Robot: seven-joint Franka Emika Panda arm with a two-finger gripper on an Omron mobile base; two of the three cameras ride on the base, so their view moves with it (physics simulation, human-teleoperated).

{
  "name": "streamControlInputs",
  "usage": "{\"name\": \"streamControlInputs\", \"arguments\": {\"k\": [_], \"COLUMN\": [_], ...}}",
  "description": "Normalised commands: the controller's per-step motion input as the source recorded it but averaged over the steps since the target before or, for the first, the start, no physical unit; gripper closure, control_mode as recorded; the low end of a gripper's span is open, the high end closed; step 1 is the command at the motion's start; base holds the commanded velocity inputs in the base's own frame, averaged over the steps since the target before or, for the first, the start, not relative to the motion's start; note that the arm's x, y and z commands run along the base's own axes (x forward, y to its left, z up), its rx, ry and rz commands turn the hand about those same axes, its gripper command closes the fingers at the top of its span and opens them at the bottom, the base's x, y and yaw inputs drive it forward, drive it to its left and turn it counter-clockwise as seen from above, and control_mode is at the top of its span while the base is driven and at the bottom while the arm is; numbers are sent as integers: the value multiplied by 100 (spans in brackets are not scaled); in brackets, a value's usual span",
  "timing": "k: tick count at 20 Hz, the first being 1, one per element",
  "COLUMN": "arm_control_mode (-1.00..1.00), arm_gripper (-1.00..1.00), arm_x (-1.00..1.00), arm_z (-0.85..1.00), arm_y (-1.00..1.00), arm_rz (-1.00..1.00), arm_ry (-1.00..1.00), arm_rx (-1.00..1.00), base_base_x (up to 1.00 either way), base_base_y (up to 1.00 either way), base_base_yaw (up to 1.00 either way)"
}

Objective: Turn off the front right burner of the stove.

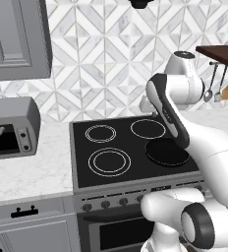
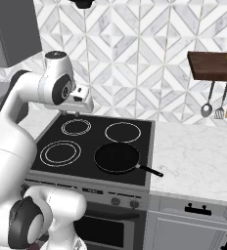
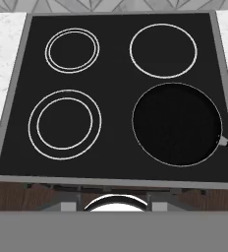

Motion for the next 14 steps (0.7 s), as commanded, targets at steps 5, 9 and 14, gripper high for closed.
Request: {"name": "streamControlInputs", "arguments": {"k": [5, 9, 14], "arm_control_mode": [-100, -100, -100], "arm_gripper": [-100, -100, -100], "arm_x": [0, 0, 0], "arm_z": [0, 0, 0], "arm_y": [0, 0, 0], "arm_rz": [0, 0, 0], "arm_ry": [0, 0, 0], "arm_rx": [0, 0, 0], "base_base_x": [0, 0, 0], "base_base_y": [0, 0, 0], "base_base_yaw": [0, 0, 0]}}
